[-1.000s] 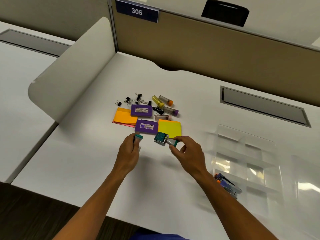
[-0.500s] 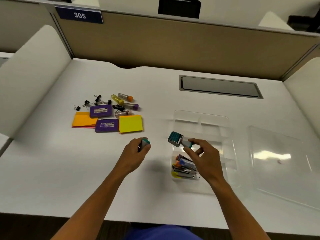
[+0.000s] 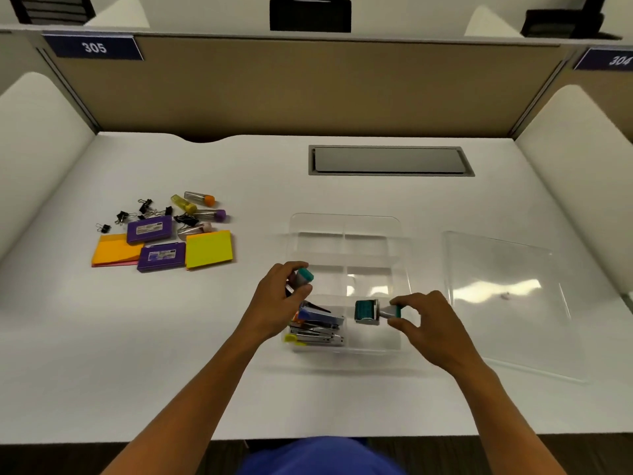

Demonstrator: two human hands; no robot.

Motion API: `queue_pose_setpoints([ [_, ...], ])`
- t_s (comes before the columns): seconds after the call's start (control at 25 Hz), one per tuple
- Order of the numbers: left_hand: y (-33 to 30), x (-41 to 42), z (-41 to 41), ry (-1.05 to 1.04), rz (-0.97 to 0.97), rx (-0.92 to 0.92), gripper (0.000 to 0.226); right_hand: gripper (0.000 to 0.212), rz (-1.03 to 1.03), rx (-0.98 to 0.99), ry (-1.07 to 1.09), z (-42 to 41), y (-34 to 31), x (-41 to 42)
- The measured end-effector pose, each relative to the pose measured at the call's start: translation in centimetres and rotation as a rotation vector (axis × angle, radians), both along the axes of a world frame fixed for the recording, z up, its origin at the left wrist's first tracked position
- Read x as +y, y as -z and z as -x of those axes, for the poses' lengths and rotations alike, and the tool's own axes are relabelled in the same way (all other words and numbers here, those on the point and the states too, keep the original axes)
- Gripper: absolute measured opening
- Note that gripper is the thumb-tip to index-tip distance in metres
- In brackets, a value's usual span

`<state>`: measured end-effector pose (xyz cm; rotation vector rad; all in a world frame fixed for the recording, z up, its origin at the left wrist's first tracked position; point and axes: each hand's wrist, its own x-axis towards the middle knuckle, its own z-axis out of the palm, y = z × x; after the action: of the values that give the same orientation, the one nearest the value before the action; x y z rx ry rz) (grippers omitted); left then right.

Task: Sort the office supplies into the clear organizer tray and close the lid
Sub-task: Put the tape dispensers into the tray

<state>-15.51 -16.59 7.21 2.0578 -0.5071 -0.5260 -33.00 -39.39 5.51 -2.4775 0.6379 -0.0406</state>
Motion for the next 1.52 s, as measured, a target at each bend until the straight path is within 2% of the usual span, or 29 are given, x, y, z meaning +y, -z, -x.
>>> queue_pose_setpoints([
  [0.36,-0.6,-4.7,3.6,0.009,0.017,-0.028,0.030,0.036,0.066,0.228,-0.091,0.1,1.7,-1.0],
  [0.8,0.0,-9.0,4.8,0.123,-0.003,-0.070,0.031,0.034,0.140,0.340,-0.278,-0.3,1.3,-1.9],
  [1.08,0.8,-11.2,5.4,0.250,-0.141,-0.079,0.032,0.021,0.005,0.125,-0.133,-0.4,1.6,-2.8],
  [1.28,2.2,-12.3,6.7,0.491,-0.338,-0.260,0.028,0.018,-0.038,-0.062,0.009,0.4,2.1,-3.8],
  [1.52,4.0,-12.6,7.9,0.534,-0.385,-0.457,0.015,0.023,-0.108,-0.094,0.038,1.6,1.7,-4.0],
])
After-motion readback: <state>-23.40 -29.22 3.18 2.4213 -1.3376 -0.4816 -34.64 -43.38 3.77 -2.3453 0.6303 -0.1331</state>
